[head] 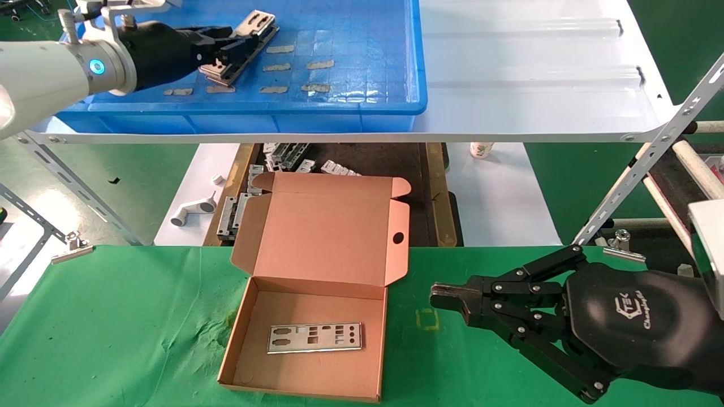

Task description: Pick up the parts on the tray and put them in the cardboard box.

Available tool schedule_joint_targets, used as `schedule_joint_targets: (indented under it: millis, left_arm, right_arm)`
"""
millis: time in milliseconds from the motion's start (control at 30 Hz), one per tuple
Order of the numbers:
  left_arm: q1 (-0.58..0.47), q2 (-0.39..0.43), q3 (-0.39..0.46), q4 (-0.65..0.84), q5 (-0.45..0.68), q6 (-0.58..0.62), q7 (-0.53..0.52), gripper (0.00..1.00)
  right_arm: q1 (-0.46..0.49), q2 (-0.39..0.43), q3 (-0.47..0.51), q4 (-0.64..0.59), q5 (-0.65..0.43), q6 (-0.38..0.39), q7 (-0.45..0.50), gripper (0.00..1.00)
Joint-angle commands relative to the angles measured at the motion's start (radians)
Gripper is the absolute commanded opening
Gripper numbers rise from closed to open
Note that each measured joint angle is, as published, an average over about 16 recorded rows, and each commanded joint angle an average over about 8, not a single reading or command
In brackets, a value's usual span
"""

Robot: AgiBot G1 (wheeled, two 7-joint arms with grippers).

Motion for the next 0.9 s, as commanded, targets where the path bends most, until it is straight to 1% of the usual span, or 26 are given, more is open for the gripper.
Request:
schedule_joint_targets:
  millis: [33,233,267,300,333,367,500,533,567,600,633,900]
  left_arm:
    - [-0.002,-0.001,-0.001,-0.002,-0.001,0.001,0.001,0.00]
    - [0.004,0.004,0.001,0.001,0.002,0.002,0.003,0.00]
    - [0.005,0.005,0.002,0.002,0.003,0.000,0.003,0.01]
    - [0.005,0.006,0.002,0.002,0.003,-0.002,0.003,0.05]
    - [0.006,0.006,0.003,0.003,0.004,-0.003,0.003,0.11]
    - [0.006,0.007,0.003,0.003,0.004,-0.005,0.003,0.21]
    - [0.006,0.007,0.005,0.003,0.007,-0.010,0.004,0.71]
    - [0.005,0.007,0.006,0.003,0.008,-0.010,0.005,0.82]
    - [0.005,0.006,0.006,0.003,0.009,-0.010,0.005,0.91]
    - [0.005,0.006,0.006,0.003,0.009,-0.009,0.005,0.98]
    - [0.005,0.005,0.007,0.003,0.010,-0.008,0.005,1.00]
    - [0.002,-0.002,0.007,0.004,0.010,-0.002,0.000,1.00]
  right_arm:
    - [0.000,0.000,0.000,0.000,0.000,0.000,0.000,0.00]
    - [0.000,0.000,0.000,0.000,0.000,0.000,0.000,0.00]
    - [0.000,0.000,0.000,0.000,0.000,0.000,0.000,0.00]
    - [0.000,0.000,0.000,0.000,0.000,0.000,0.000,0.00]
    - [0.000,0.000,0.000,0.000,0.000,0.000,0.000,0.00]
    - [0.000,0.000,0.000,0.000,0.000,0.000,0.000,0.00]
    - [0.000,0.000,0.000,0.000,0.000,0.000,0.000,0.00]
    - [0.000,0.000,0.000,0.000,0.000,0.000,0.000,0.00]
    - [0.000,0.000,0.000,0.000,0.000,0.000,0.000,0.00]
    - [0.000,0.000,0.000,0.000,0.000,0.000,0.000,0.00]
    - [0.000,0.000,0.000,0.000,0.000,0.000,0.000,0.00]
    - [0.000,0.000,0.000,0.000,0.000,0.000,0.000,0.00]
